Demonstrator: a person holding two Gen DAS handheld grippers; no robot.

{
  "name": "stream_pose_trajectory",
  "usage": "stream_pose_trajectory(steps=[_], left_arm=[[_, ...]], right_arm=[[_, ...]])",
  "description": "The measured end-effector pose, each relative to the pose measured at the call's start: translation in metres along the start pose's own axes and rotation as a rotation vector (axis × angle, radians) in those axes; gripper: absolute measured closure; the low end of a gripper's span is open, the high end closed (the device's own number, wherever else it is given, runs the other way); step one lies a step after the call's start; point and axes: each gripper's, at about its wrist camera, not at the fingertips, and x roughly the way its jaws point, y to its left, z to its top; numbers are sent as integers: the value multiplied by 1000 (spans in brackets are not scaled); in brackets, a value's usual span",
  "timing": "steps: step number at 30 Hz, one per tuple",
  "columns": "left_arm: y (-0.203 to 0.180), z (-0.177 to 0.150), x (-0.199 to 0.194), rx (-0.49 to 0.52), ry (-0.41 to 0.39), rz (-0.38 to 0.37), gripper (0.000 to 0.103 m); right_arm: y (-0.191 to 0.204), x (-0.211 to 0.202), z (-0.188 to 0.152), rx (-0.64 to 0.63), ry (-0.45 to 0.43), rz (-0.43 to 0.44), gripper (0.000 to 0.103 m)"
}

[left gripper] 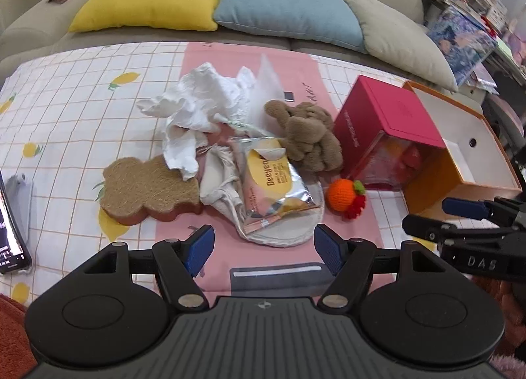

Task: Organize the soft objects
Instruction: 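Withdraw both tools from the box back over the bed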

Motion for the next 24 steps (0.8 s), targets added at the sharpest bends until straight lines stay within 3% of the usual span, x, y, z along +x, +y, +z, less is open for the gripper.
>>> stream_pose_trajectory(steps=[4, 8, 13, 24], left_arm=[[0, 3, 10, -8, -21, -32, 22], [-6, 14, 23, 6, -31, -18, 23], [-5, 29, 34, 7, -24, -11, 29], [8, 46, 61, 38, 31, 3, 29]], right_arm=[[10, 9, 6, -52, -17, 8, 34], [20, 16, 18, -119, -59, 27, 47], [38, 26, 35, -246, -117, 28, 50], [68, 87, 48, -533, -76, -37, 50]])
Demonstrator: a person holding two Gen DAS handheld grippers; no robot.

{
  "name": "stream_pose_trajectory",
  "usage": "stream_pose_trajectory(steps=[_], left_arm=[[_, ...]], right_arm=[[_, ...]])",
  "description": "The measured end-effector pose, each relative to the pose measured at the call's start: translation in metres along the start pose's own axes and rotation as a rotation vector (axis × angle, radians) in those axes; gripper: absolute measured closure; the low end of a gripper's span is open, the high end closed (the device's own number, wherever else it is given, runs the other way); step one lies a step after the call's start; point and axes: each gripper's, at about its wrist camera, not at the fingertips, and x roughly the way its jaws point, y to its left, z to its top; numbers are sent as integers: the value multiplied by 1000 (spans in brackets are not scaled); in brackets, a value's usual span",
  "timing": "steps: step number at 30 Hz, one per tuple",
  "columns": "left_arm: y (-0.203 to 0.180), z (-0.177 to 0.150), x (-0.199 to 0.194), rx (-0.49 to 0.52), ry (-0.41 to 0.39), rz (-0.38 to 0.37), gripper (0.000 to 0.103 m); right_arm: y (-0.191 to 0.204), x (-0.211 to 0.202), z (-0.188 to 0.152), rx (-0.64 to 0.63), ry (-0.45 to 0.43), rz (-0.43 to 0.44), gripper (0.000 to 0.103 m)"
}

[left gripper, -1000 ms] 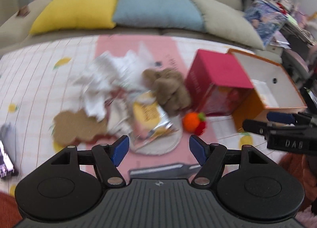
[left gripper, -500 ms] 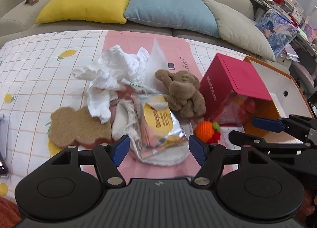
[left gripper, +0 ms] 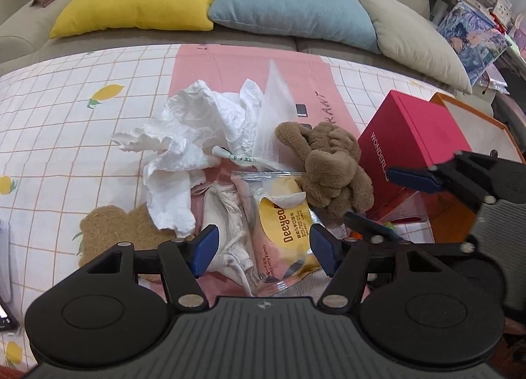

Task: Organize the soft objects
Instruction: 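Withdraw both tools from the box back over the bed, then grasp the brown plush with the right tool while the left grasps the Deeyeo snack bag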

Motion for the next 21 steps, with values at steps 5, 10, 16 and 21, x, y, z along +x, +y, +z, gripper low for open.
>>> stream_pose_trajectory(steps=[5, 10, 16, 21], left_arm=[[1, 3, 10, -4, 21, -1, 29], [3, 3, 15, -9, 39, -3, 29], [5, 2, 17, -14, 51, -13, 29], [1, 2, 14, -7, 41, -58, 22]], right_arm=[[8, 27, 0, -78, 41, -35, 50], [19, 40, -2, -172, 21, -64, 48], [17, 38, -5, -197, -1, -65, 80], [7, 8, -12, -190, -79, -45, 82]])
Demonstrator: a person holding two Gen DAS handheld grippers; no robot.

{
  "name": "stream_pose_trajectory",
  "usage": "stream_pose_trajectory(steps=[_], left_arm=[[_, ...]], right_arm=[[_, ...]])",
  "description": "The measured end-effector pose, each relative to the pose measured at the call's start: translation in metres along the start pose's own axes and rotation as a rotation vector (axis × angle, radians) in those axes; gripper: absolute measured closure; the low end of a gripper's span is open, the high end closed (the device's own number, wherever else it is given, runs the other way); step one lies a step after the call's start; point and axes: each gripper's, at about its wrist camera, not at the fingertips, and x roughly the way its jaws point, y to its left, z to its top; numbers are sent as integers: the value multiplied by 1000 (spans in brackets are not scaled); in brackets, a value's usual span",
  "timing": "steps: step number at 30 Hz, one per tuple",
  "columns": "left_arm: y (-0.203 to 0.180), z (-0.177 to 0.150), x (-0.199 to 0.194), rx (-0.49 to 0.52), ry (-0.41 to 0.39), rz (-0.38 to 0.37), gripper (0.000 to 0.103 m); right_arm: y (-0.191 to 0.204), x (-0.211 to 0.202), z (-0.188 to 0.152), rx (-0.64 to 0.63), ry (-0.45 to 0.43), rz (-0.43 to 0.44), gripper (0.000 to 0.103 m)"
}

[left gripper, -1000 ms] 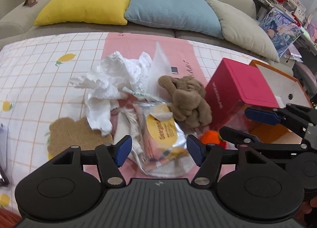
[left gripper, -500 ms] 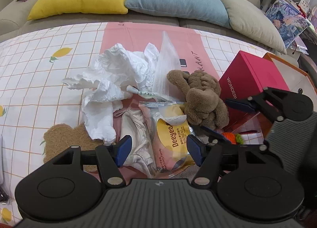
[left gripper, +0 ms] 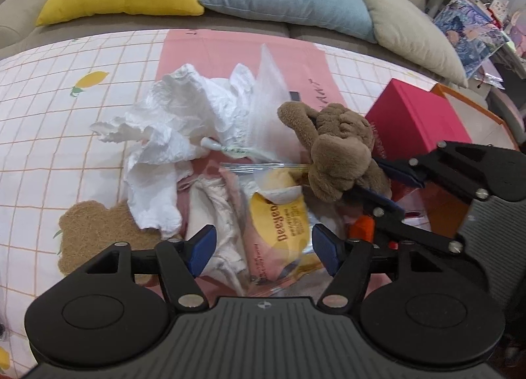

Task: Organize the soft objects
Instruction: 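Grasp the brown plush with the right tool while the left grasps the Deeyeo snack bag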

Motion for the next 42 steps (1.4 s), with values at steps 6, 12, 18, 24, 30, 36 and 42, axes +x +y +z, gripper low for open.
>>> stream_pose_trajectory(steps=[6, 12, 18, 24, 30, 36, 42], left_arm=[[-8, -2, 16, 15, 37, -24, 22], [-13, -4, 35, -47, 57, -28, 14], [-15, -4, 52, -122, 84, 20, 13], [-14, -4, 64, -159, 87, 34, 9], [-20, -3, 65, -92, 84, 41, 18], [-24, -1, 63, -14, 89, 45, 38], [-26, -3, 43, -24, 62, 32, 44]], right_arm=[[-28, -20, -19, 276, 10, 130, 81], [-38, -28, -39, 488, 15, 191, 81], [-31, -30, -51, 532, 25, 203, 81], [-35, -26, -53, 567, 36, 206, 81], [-38, -25, -54, 582, 45, 215, 81], [-46, -22, -54, 605, 45, 253, 81], [-52, -35, -44, 588, -4, 252, 82]])
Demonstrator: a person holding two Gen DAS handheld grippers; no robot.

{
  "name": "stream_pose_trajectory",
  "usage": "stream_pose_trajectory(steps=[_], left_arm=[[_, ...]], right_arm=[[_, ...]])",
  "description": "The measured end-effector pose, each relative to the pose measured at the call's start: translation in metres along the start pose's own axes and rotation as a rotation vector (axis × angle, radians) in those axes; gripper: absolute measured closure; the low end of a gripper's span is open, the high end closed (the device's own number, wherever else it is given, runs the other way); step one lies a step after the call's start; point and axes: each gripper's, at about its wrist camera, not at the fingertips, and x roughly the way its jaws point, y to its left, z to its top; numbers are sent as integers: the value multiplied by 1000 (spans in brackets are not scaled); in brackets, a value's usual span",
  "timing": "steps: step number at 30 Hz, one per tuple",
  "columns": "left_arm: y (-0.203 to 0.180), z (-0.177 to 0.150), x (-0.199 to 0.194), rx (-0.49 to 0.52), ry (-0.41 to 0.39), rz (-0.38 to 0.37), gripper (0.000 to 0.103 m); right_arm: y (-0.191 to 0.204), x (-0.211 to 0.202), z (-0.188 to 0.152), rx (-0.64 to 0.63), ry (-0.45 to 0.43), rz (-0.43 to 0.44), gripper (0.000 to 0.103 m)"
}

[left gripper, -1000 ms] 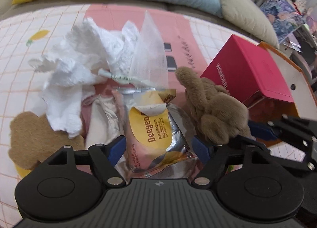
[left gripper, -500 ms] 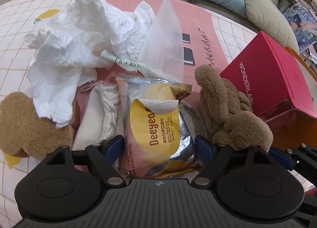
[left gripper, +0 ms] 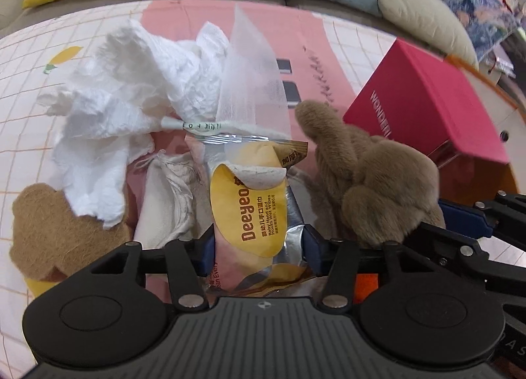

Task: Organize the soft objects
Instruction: 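Grasp the brown plush with the right tool while the left grasps the Deeyeo snack bag, then carry the plush and snack bag into the white box and release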

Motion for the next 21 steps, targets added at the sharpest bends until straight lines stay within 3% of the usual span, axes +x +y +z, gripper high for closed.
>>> stream_pose_trajectory(steps=[11, 21], left_arm=[[1, -15, -62, -47, -56, 10, 45], [-1, -32, -99, -74, -88, -21, 45]], right_arm=[[17, -37, 14, -54, -82, 20, 82], [36, -81, 0, -143, -120, 24, 82]])
